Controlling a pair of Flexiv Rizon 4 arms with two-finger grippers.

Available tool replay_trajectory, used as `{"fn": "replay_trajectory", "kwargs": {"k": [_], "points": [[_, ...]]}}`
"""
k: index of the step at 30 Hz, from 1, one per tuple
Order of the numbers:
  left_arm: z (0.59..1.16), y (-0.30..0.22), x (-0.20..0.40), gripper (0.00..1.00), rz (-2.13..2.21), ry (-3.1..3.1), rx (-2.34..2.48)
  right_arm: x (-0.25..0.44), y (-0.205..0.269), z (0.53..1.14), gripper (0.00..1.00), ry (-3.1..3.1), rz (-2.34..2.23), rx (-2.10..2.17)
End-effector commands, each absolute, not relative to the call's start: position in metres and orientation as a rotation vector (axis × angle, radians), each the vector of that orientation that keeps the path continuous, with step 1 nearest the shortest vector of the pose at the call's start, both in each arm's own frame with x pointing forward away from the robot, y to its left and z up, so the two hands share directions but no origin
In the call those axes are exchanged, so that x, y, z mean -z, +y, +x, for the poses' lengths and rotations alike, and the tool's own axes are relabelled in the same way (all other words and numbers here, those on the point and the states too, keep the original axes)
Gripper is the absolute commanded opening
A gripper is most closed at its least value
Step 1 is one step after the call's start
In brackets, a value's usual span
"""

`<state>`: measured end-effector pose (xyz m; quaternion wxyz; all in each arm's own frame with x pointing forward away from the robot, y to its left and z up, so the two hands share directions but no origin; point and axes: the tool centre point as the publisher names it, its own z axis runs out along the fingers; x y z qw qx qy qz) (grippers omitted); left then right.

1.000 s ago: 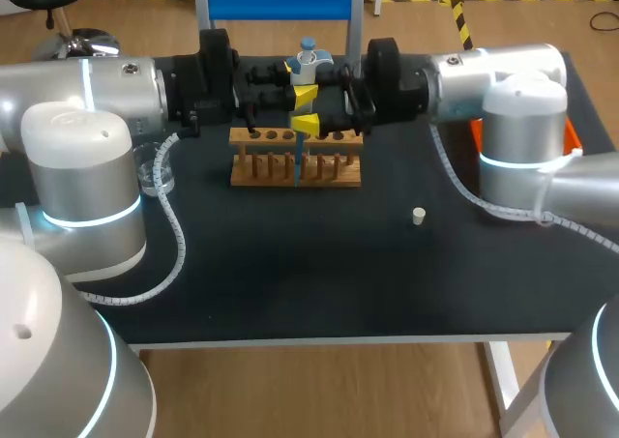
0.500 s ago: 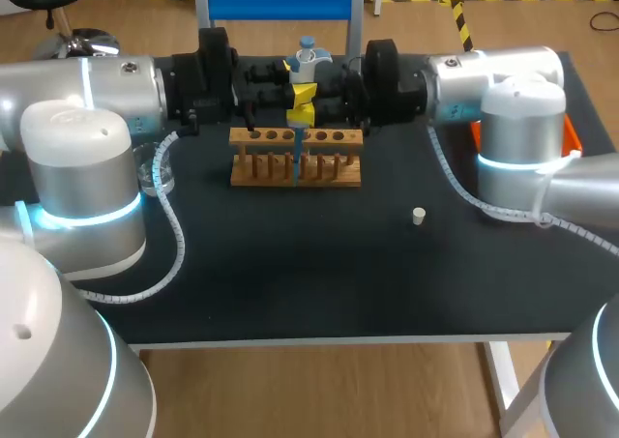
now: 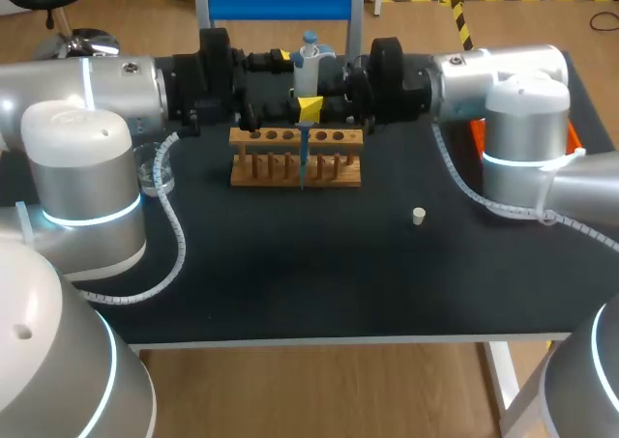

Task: Invert the test tube, pick up the pipette, mount the tip to pipette, aspirate from beaker and dispense into the tube, eject the tip, return the pipette, and cap with the stopper.

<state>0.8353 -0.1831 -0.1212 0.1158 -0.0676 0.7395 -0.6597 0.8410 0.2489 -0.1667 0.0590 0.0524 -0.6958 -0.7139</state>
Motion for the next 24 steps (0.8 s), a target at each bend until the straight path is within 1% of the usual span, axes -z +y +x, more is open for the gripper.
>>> {"fn": "replay_trajectory", "kwargs": {"k": [1,9,24], "points": [[0.835,-0.183,0.122,1.0,-0.197,2.163,1.933,0.164,0.234,0.84,0.0,-2.136,0.166,2.135],[0.835,-0.183,0.122,1.0,-0.197,2.163,1.933,0.164,0.201,0.846,0.0,-2.196,0.147,2.126],[0.835,-0.183,0.122,1.0,-0.197,2.163,1.933,0.158,0.122,0.862,0.0,-2.247,0.137,2.158]]}}
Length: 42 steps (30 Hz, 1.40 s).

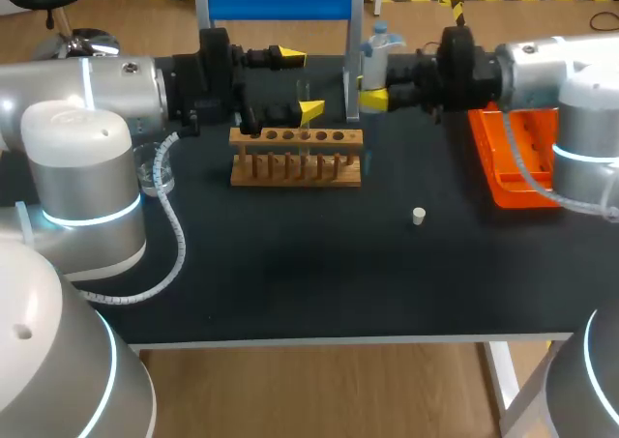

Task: Invert the test tube, pick up the pipette, mount the tip to pipette, aspirate from beaker and dispense into the tube, eject the tip, return the pipette, and cap with the stopper.

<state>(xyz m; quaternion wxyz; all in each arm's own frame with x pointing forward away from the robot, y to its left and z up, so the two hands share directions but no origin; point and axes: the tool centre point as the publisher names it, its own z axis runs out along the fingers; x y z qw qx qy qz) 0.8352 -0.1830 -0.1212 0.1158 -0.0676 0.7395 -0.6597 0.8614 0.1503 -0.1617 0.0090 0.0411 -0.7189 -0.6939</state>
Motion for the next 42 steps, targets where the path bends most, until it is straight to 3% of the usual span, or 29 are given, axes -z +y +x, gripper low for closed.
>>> {"fn": "replay_trajectory", "kwargs": {"k": [1,42], "points": [[0.835,-0.183,0.122,1.0,-0.197,2.163,1.933,0.157,0.115,0.865,0.0,-2.249,0.141,2.158],[0.835,-0.183,0.122,1.0,-0.197,2.163,1.933,0.134,-0.082,0.918,0.0,-2.214,0.068,2.222]]}}
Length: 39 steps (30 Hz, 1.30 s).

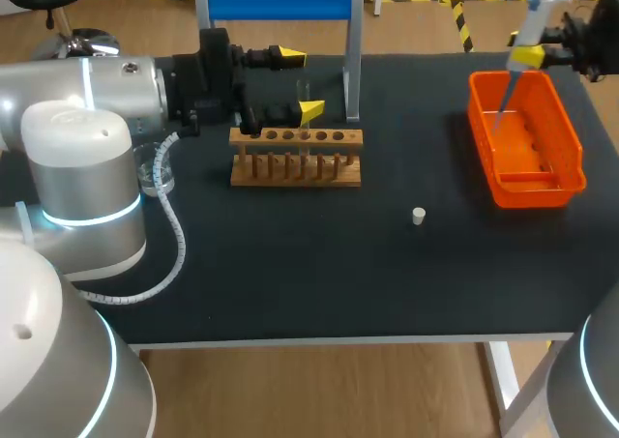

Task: Invert the test tube, pick up the pipette, mount the tip to pipette, aspirate from beaker and dispense into the tube, eject the tip, return the pipette, and cap with the stopper.

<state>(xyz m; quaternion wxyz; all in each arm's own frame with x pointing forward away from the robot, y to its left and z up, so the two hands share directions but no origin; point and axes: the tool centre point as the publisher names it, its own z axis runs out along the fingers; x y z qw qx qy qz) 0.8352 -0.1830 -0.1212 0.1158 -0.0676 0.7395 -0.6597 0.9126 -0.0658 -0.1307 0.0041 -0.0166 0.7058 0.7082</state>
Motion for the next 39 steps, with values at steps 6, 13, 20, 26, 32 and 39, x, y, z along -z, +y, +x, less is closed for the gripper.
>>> {"fn": "replay_trajectory", "kwargs": {"k": [6,13,20,26,32,39], "points": [[0.835,-0.183,0.122,1.0,-0.197,2.163,1.933,0.14,-0.102,0.923,0.0,2.211,-0.036,-2.242],[0.835,-0.183,0.122,1.0,-0.197,2.163,1.933,0.148,-0.123,0.931,0.0,2.224,-0.012,-2.236],[0.835,-0.183,0.122,1.0,-0.197,2.163,1.933,0.153,-0.137,0.938,0.0,2.232,-0.074,-2.251],[0.835,-0.183,0.122,1.0,-0.197,2.163,1.933,0.157,-0.146,0.947,0.0,2.262,-0.108,-2.281],[0.835,-0.183,0.122,1.0,-0.197,2.163,1.933,0.162,-0.158,0.953,0.0,2.328,-0.168,-2.272],[0.835,-0.183,0.122,1.0,-0.197,2.163,1.933,0.164,-0.163,0.955,0.0,2.34,-0.241,-2.265]]}}
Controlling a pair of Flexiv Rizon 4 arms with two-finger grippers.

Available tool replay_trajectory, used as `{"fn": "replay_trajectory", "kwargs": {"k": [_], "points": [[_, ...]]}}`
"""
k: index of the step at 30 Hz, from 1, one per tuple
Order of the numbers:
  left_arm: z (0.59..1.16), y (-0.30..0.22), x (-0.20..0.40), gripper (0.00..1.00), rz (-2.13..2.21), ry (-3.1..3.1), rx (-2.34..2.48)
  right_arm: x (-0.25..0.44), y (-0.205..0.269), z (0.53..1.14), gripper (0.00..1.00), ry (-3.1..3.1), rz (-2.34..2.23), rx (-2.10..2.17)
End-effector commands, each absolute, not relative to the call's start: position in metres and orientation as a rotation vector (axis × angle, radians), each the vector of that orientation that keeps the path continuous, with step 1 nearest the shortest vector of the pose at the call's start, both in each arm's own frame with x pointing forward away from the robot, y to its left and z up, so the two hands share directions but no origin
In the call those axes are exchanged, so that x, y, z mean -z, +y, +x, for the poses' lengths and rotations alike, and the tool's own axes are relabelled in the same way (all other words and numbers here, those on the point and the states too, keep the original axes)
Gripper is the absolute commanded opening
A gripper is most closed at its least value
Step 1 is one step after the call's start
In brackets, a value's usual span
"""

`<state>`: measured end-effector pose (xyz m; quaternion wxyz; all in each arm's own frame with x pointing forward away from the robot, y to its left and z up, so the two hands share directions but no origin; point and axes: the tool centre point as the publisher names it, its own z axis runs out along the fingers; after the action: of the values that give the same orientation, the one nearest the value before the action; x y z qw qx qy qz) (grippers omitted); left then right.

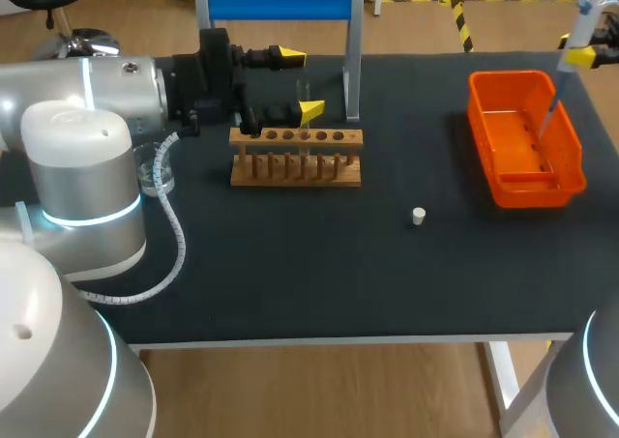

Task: Invert the test tube, pick up the pipette, mount the tip to pipette, aspirate from beaker and dispense into the tube, eject the tip, return the pipette, and cap with the stopper.

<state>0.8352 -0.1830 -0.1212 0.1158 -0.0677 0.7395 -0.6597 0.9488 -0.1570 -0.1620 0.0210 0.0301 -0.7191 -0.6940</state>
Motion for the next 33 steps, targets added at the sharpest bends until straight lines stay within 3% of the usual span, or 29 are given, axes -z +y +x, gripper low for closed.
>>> {"fn": "replay_trajectory", "kwargs": {"k": [1,33], "points": [[0.8347,-0.1828,0.1219,1.0,-0.197,2.163,1.933,0.1646,-0.1633,0.9551,0.0,-2.162,0.226,2.095],[0.8347,-0.1828,0.1219,1.0,-0.197,2.163,1.933,0.1677,-0.1661,0.9552,0.0,-2.132,0.249,2.132]]}}
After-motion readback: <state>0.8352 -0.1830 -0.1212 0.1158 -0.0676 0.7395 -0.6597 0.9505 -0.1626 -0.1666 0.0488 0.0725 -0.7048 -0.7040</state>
